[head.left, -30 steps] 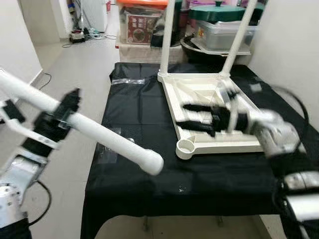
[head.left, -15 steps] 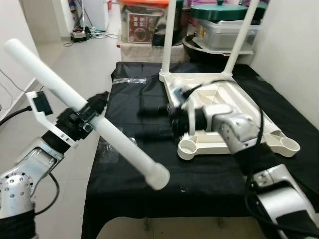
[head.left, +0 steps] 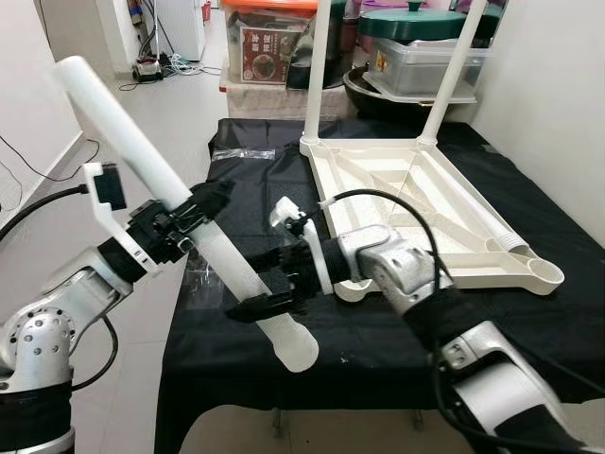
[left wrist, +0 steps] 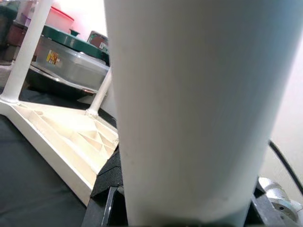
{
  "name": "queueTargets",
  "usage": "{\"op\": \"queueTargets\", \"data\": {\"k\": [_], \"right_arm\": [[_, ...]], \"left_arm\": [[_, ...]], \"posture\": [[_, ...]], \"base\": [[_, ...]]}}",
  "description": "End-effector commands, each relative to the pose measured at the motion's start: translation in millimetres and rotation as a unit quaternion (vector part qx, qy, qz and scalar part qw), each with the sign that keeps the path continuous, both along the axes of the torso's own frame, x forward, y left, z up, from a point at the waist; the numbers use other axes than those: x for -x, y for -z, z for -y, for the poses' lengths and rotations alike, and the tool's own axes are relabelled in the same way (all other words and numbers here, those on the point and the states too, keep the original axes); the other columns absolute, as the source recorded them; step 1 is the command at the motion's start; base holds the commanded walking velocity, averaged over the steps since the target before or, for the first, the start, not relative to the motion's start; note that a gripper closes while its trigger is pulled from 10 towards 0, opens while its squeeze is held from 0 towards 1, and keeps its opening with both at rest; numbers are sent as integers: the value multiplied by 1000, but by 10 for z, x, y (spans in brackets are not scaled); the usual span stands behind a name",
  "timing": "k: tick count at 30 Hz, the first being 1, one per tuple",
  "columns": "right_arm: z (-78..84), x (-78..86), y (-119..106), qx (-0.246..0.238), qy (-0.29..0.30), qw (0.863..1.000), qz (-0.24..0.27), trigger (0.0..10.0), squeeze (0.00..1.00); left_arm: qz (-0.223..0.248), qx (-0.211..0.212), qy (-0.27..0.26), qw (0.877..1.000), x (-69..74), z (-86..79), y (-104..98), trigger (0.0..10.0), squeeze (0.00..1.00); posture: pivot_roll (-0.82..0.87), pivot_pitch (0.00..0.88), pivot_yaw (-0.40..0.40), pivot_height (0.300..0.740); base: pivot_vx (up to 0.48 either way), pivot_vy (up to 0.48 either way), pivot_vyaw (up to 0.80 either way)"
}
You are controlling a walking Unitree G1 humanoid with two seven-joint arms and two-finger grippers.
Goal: Building children table
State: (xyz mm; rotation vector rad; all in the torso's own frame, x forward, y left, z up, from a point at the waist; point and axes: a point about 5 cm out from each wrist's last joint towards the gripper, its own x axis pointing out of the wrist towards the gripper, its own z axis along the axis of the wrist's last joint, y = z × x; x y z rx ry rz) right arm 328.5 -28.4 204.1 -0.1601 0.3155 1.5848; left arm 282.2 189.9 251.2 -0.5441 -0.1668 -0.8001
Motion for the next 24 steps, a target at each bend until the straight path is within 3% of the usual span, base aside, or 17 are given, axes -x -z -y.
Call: {"op": "queueTargets", "data": {"k": [1,2,5,6,7,9,10,19,20,21,22,24], "right_arm": [[-104,6,-53,5,10,1000,3,10000,0],[-194,34,-71,4,15,1000,-3,10000,0],[-261,57,-86,2,18,1000,-8,10000,0],[-314,72,-100,1,19,1000,-12,9216,0],[-353,93,-112,-3,16,1000,-18,2000,0],[-373,105,-118,-5,13,1000,-21,2000,0],[-393,125,-106,-4,8,1000,-24,0,0],[-406,220,-31,8,1,1000,-30,0,0],[-396,214,-22,7,9,999,-31,0,0],[-389,211,-15,5,14,999,-32,0,0],[-374,202,-8,3,21,999,-34,0,0],[-364,196,-4,2,26,999,-35,0,0]], "left_arm": [[1,-13,15,1000,-26,41,-13,0,0],[1,-15,21,1000,-49,66,-12,0,0],[2,-17,25,1000,-66,86,-11,0,0],[3,-19,30,999,-78,107,-11,0,0],[4,-21,35,999,-86,122,-9,0,0],[5,-22,37,999,-90,131,-7,0,0],[4,-24,39,999,-100,136,-3,0,0],[3,-31,35,999,-159,131,17,0,0],[1,-31,24,999,-181,117,18,7451,0],[0,-31,16,999,-197,105,19,7451,0],[-3,-30,0,1000,-223,78,27,10000,0],[-5,-30,-10,999,-240,59,34,10000,0]], "posture": [[19,0,-40,740],[14,0,-34,740],[14,0,-33,740],[15,0,-33,740],[16,0,-33,740],[16,0,-33,740],[14,0,-35,740],[8,0,-35,740],[7,0,-37,740],[7,0,-37,740],[7,0,-37,740],[7,0,-37,740]], "base": [[0,0,0],[0,0,0],[0,0,0],[0,0,0],[0,0,0],[0,0,0],[0,0,0],[0,0,0],[0,0,0],[0,0,0],[0,0,0],[0,0,0]]}}
